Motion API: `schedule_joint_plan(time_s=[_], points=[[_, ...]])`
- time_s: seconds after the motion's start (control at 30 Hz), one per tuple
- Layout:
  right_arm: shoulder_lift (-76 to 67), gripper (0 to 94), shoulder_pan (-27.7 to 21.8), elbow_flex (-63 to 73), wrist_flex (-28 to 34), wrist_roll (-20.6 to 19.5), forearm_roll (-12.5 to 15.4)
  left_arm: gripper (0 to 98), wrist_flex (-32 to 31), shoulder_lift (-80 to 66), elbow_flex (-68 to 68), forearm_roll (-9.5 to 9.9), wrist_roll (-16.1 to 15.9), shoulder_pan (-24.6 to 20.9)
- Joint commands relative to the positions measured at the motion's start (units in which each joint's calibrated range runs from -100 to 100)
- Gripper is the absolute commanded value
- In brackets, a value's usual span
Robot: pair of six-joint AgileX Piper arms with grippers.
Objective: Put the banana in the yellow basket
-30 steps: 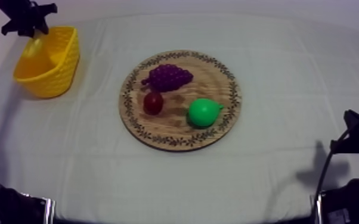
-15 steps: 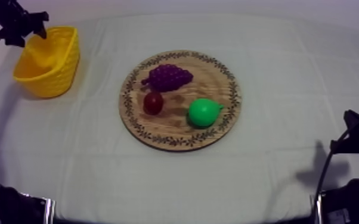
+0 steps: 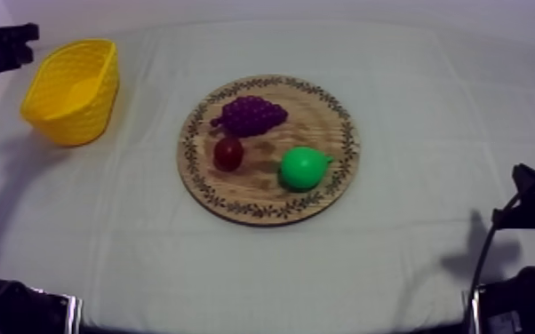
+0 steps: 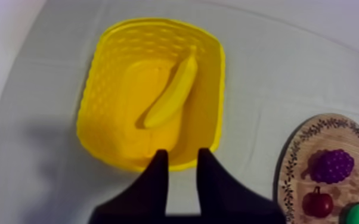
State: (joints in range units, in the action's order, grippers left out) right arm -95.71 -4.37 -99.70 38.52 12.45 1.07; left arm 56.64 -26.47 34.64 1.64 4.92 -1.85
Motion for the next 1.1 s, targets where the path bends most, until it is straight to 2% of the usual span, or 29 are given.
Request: schedule_joint_plan(time_s=[0.0,0.33,0.77,0.87,1.0,1.07], points=[[0.0,0.6,0.0,0.0,0.0,0.0,0.0,4.9,-2.8,-15.3,10.4,0.01,-0.1,0.1],[0.0,0.6,0.0,0.0,0.0,0.1,0.0,0.2,-11.8,-40.5,34.2,0.34,-0.6,1.4],[0.0,0.6,0.0,0.0,0.0,0.0,0.0,0.0,-18.9,-63.0,60.0,0.11,2.5,2.0],[0.0,0.6,0.0,0.0,0.0,0.0,0.0,0.0,-20.1,-65.9,62.5,0.12,0.8,2.2],[0.0,0.6,0.0,0.0,0.0,0.0,0.0,0.8,-21.5,-69.2,64.0,0.27,-3.0,2.5],[0.0,0.6,0.0,0.0,0.0,0.0,0.0,0.6,-22.1,-70.6,64.4,0.3,-3.2,2.7]])
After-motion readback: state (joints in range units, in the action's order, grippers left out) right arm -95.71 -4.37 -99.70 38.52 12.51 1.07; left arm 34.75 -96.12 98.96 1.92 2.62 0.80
